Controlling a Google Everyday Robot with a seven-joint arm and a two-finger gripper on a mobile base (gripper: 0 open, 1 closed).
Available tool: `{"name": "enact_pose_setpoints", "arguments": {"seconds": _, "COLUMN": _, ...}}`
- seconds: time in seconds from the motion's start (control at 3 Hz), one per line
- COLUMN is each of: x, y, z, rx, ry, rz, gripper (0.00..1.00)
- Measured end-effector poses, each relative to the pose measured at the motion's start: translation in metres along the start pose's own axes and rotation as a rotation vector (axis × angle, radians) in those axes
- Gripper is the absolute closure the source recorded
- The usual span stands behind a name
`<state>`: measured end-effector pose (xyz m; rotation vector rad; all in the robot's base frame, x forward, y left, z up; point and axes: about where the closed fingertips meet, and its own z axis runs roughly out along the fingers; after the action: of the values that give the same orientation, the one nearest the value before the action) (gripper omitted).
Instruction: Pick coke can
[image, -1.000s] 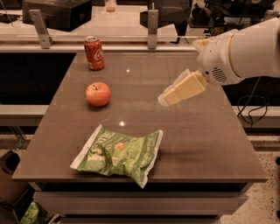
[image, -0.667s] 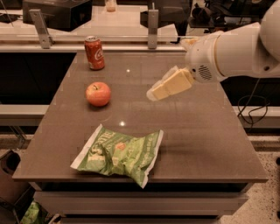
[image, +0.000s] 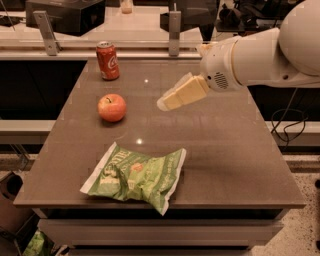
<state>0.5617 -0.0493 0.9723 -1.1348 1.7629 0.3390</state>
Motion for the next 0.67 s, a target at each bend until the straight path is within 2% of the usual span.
{"name": "enact_pose_setpoints", "arguments": {"seconds": 0.67, "x": -0.002, "y": -0.019, "z": 0.036, "rx": 0.016, "ry": -0.051, "rz": 0.029, "gripper": 0.00}}
